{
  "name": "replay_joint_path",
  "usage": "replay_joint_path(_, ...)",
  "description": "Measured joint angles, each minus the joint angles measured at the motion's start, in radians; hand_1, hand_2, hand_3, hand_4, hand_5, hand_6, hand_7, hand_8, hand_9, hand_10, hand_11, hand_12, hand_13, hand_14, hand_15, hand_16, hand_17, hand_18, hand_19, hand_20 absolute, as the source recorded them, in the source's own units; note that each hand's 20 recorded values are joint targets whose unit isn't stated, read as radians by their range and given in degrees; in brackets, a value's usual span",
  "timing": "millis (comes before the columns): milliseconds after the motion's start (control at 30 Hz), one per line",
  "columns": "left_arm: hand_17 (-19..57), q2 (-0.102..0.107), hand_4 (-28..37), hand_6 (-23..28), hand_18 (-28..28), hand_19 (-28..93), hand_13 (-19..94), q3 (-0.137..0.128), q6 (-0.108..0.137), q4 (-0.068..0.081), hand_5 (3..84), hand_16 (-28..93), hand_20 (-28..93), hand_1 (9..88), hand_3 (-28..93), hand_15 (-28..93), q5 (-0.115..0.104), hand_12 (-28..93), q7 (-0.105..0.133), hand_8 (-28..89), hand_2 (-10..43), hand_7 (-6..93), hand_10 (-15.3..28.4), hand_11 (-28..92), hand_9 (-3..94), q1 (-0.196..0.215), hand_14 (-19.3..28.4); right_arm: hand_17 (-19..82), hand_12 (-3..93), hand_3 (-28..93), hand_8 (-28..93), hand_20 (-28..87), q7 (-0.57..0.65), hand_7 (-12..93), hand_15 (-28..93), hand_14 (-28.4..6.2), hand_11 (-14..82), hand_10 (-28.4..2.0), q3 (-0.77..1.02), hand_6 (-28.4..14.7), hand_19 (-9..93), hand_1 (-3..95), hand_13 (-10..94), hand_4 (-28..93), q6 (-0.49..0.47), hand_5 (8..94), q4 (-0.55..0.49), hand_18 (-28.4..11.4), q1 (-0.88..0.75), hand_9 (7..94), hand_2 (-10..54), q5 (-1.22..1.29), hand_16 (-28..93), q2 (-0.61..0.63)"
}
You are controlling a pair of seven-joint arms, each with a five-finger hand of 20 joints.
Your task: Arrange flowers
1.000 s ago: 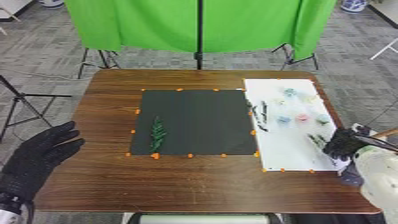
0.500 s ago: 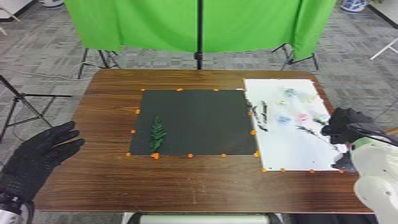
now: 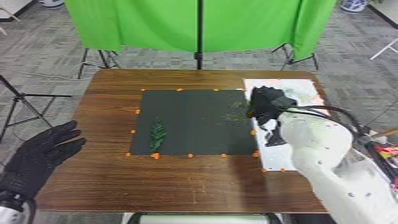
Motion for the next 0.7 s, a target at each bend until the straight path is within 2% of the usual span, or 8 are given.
replay_joint_path(200,-6.1,0.005,-25.5,4.0,22.2,52,28,0.017,0.0,0.004,39.3,-4,1,27.8,70,41,0.0,15,-0.006,-12,3.0,21.2,11.5,27,34.9,-0.013,15.2,49,30.8,87,8,47,-0.053,54,80,-2.7,47.5,-6.9,-0.21,-1.2,93,40.0,88,-28,-0.082,80.7,0.166,-20.4,0.154,93.6,-9.5,-0.104,27,-0.127)
replay_joint_path(333,-6.1,0.005,-25.4,4.0,22.2,52,28,0.024,0.0,0.005,39.3,-4,1,27.8,70,41,0.0,15,-0.009,-12,3.0,21.3,11.5,27,35.0,-0.014,15.2,49,30.9,87,8,47,-0.053,53,80,-2.6,47.2,-6.8,-0.276,-1.3,93,39.9,88,-28,-0.082,80.6,0.258,-20.3,0.198,93.5,-9.5,-0.144,27,-0.201)
replay_joint_path(533,-6.1,0.006,-25.6,4.0,22.2,52,28,0.027,-0.003,0.007,39.3,-4,1,27.9,70,42,0.0,15,-0.015,-12,2.9,21.4,11.4,28,35.1,-0.017,15.2,49,30.9,86,7,47,-0.007,53,80,-2.5,47.1,-6.8,-0.294,-0.8,93,39.2,88,-28,-0.056,80.5,0.328,-20.6,0.197,93.6,-9.4,-0.196,27,-0.287)
replay_joint_path(633,-6.1,0.008,-25.6,4.0,22.3,52,28,0.028,-0.003,0.008,39.3,-4,1,27.9,70,42,0.0,15,-0.017,-12,2.9,21.4,11.4,28,35.1,-0.018,15.2,50,27.0,86,-3,47,0.035,50,78,-2.7,49.2,-7.4,-0.298,0.6,93,35.6,90,-28,-0.049,84.6,0.336,-21.0,0.185,93.7,-6.4,-0.22,27,-0.305)
replay_joint_path(667,-6.1,0.008,-25.6,4.0,22.3,52,28,0.028,-0.003,0.008,39.4,-4,1,27.8,70,42,0.0,15,-0.017,-12,2.9,21.4,11.5,28,35.1,-0.018,15.2,51,25.3,86,-12,47,0.044,48,78,-2.8,50.1,-7.7,-0.302,1.1,93,34.1,91,-28,-0.05,86.8,0.338,-21.3,0.183,93.7,-4.3,-0.225,27,-0.308)
replay_joint_path(700,-6.1,0.009,-25.6,4.0,22.3,52,28,0.028,-0.003,0.009,39.4,-4,1,27.9,70,42,0.0,15,-0.017,-12,2.9,21.4,11.5,28,35.1,-0.018,15.3,51,24.2,86,-16,47,0.051,46,77,-2.8,50.7,-7.9,-0.306,1.3,93,32.8,92,-27,-0.053,89.1,0.34,-21.6,0.182,93.7,-2.3,-0.229,26,-0.31)
